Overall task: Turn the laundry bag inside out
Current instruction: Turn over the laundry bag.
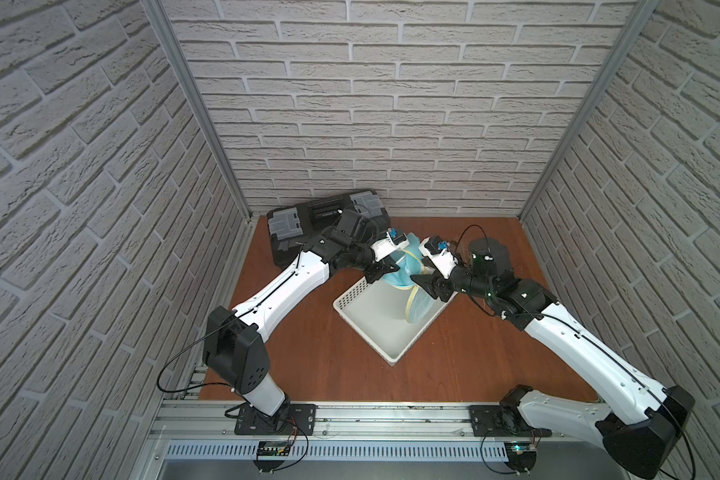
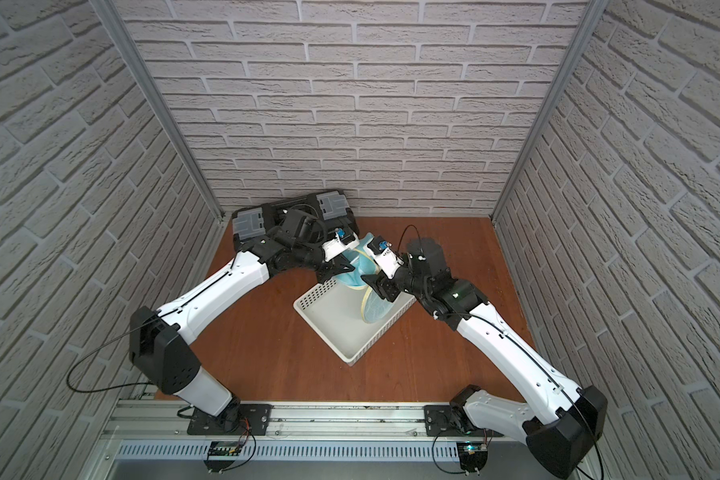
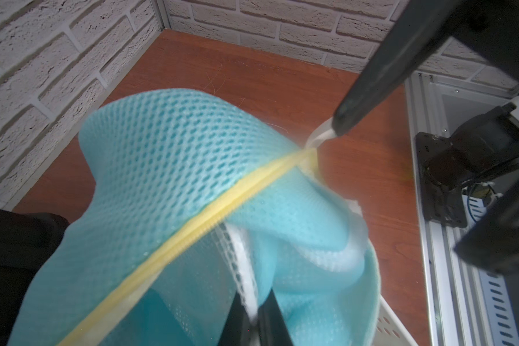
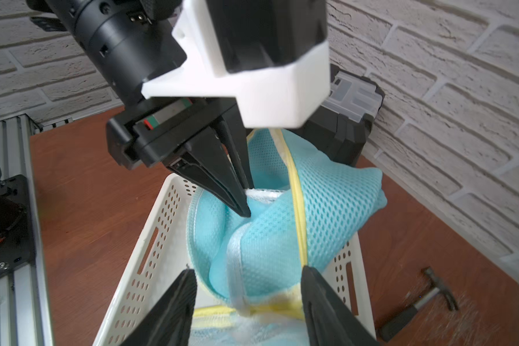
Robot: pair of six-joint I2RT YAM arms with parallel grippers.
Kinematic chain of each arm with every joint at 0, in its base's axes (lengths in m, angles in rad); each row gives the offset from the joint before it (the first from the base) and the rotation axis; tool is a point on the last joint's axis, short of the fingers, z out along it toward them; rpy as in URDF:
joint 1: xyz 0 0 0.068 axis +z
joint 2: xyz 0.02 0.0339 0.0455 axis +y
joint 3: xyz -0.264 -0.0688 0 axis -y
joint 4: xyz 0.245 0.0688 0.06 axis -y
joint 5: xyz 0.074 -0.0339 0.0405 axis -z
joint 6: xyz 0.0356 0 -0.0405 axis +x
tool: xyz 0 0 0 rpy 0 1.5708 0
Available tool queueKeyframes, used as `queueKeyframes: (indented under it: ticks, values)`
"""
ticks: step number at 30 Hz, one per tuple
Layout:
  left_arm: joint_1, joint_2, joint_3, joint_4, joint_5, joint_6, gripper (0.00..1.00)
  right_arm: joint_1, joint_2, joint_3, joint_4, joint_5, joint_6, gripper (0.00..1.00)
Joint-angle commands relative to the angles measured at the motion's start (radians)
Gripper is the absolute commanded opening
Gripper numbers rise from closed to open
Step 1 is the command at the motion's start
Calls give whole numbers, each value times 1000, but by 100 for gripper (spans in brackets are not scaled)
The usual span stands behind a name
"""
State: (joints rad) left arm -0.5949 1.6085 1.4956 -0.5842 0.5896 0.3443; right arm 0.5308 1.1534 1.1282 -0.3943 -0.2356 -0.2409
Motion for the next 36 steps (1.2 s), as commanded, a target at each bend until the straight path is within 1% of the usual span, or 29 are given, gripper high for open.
queueKeyframes:
  ticks: [1, 3, 9, 12, 20, 24, 26, 28, 33, 35, 36]
  values:
    - [3, -5, 34, -19, 33, -5, 0, 17, 24, 8, 124, 62, -80, 57]
    - [2, -7, 34, -22, 29, -3, 0, 28, 41, 18, 143, 78, -96, 55]
    - [1, -1, 35, -34, 19, 2, 0, 47, 77, 69, 165, 109, -112, 44]
    - [1, -2, 34, -35, 15, 3, 0, 51, 76, 67, 182, 118, -120, 44]
    - [-5, -19, 31, -38, 22, 6, 0, 63, 137, 111, 152, 112, -126, 45]
    - [-8, -31, 31, -47, 26, 15, 0, 63, 176, 146, 119, 136, -130, 44]
    - [-10, -38, 29, -53, 23, 25, 0, 62, 192, 160, 105, 167, -127, 43]
    - [-11, -45, 23, -57, 15, 33, 0, 62, 211, 182, 66, 195, -126, 41]
    - [-24, -50, 20, -81, -26, 64, 0, 63, 236, 221, -31, 212, -120, 38]
    - [-32, -50, 24, -91, -45, 76, 0, 63, 238, 222, -56, 229, -120, 33]
    - [-32, -51, 26, -93, -53, 80, 0, 63, 239, 224, -72, 241, -119, 27]
